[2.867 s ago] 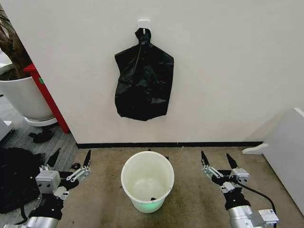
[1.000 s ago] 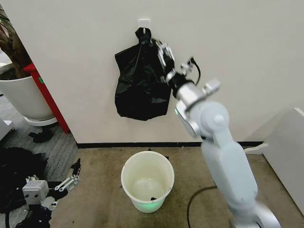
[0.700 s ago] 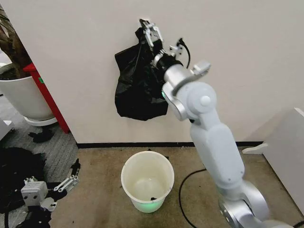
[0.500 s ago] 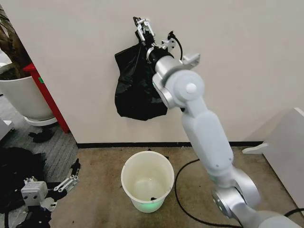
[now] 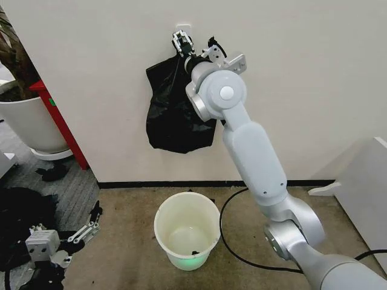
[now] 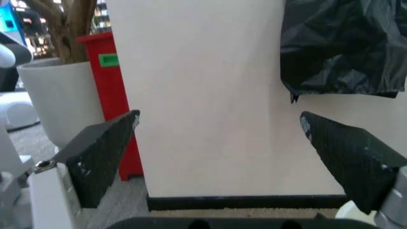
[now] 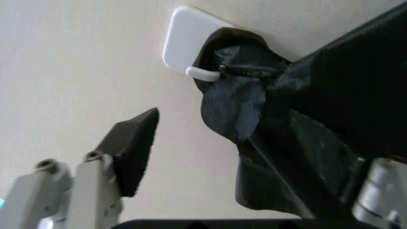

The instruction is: Place the garbage bag over the trash bin.

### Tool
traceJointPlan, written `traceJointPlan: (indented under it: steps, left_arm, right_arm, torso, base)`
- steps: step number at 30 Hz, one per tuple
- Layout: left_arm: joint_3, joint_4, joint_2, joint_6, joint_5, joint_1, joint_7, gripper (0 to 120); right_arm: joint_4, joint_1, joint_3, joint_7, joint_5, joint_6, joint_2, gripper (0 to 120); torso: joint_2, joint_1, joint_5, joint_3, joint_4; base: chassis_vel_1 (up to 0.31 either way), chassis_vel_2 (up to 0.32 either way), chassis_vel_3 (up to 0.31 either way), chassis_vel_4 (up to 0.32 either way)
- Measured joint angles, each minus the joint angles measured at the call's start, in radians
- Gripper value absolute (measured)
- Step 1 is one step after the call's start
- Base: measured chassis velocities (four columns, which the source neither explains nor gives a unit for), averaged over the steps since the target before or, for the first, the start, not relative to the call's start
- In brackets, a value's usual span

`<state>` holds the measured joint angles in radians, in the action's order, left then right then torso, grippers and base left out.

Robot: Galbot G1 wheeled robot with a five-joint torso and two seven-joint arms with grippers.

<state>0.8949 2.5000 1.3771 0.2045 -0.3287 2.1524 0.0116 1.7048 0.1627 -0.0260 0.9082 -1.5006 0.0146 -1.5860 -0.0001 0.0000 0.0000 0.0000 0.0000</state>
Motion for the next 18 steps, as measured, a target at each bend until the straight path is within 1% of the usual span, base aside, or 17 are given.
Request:
traceJointPlan:
  steps: [1, 6, 7, 8, 9, 12, 13, 15, 16, 18]
  left_arm:
    - [0.000, 0.000, 0.000, 0.000, 0.000, 0.000, 0.000, 100]
    - [-0.002, 0.000, 0.008, 0.007, 0.009, 0.000, -0.006, 100]
    - [-0.002, 0.000, 0.009, 0.007, 0.010, 0.000, -0.007, 100]
    - [-0.003, 0.000, 0.009, 0.007, 0.010, 0.000, -0.007, 100]
    - [-0.003, 0.000, 0.009, 0.007, 0.010, 0.000, -0.007, 100]
    - [-0.003, 0.000, 0.010, 0.008, 0.010, 0.000, -0.007, 100]
    - [-0.004, 0.000, 0.011, 0.009, 0.010, 0.000, -0.007, 100]
    - [-0.004, 0.000, 0.013, 0.010, 0.011, 0.000, -0.007, 100]
    - [-0.004, 0.000, 0.013, 0.010, 0.011, 0.000, -0.007, 100]
    - [-0.004, 0.000, 0.016, 0.010, 0.012, 0.000, -0.008, 100]
  right_arm:
    - [0.000, 0.000, 0.000, 0.000, 0.000, 0.000, 0.000, 71]
    - [-0.008, -0.005, 0.000, 0.013, -0.003, -0.004, 0.003, 54]
    - [-0.009, -0.005, 0.000, 0.014, -0.004, -0.004, 0.004, 49]
    - [-0.009, -0.004, 0.000, 0.014, -0.004, -0.004, 0.004, 46]
    - [-0.009, -0.004, 0.000, 0.014, -0.004, -0.004, 0.004, 46]
    - [-0.009, -0.001, -0.001, 0.014, -0.005, -0.005, 0.007, 30]
    - [-0.008, 0.001, -0.001, 0.014, -0.007, -0.006, 0.009, 29]
    - [-0.003, 0.006, -0.001, 0.015, -0.012, -0.008, 0.013, 19]
    - [-0.003, 0.006, -0.001, 0.015, -0.012, -0.008, 0.013, 19]
    - [0.005, 0.011, -0.001, 0.015, -0.014, -0.008, 0.018, 11]
  torso:
    - [0.000, 0.000, 0.0000, 0.000, 0.0000]
    - [0.000, 0.000, 0.0001, 0.000, -0.0001]
    - [0.000, 0.000, 0.0001, 0.000, -0.0001]
    - [0.000, 0.000, 0.0000, 0.000, -0.0001]
    - [0.000, 0.000, 0.0000, 0.000, -0.0001]
    - [0.000, 0.000, 0.0000, 0.000, -0.0001]
    - [0.000, 0.000, 0.0000, 0.000, -0.0001]
    - [0.000, 0.000, 0.0000, 0.000, 0.0000]
    - [0.000, 0.000, 0.0000, 0.000, 0.0000]
    - [0.000, 0.000, 0.0001, 0.000, -0.0001]
  base:
    - [0.000, 0.000, 0.000, 0.000]
    - [0.000, 0.000, 0.000, 0.000]
    - [0.000, 0.000, 0.000, 0.000]
    - [0.000, 0.000, 0.000, 0.000]
    - [0.000, 0.000, 0.000, 0.000]
    - [0.000, 0.000, 0.000, 0.000]
    - [0.000, 0.000, 0.000, 0.000]
    - [0.000, 0.000, 0.000, 0.000]
    - [0.000, 0.000, 0.000, 0.000]
    - [0.000, 0.000, 0.000, 0.000]
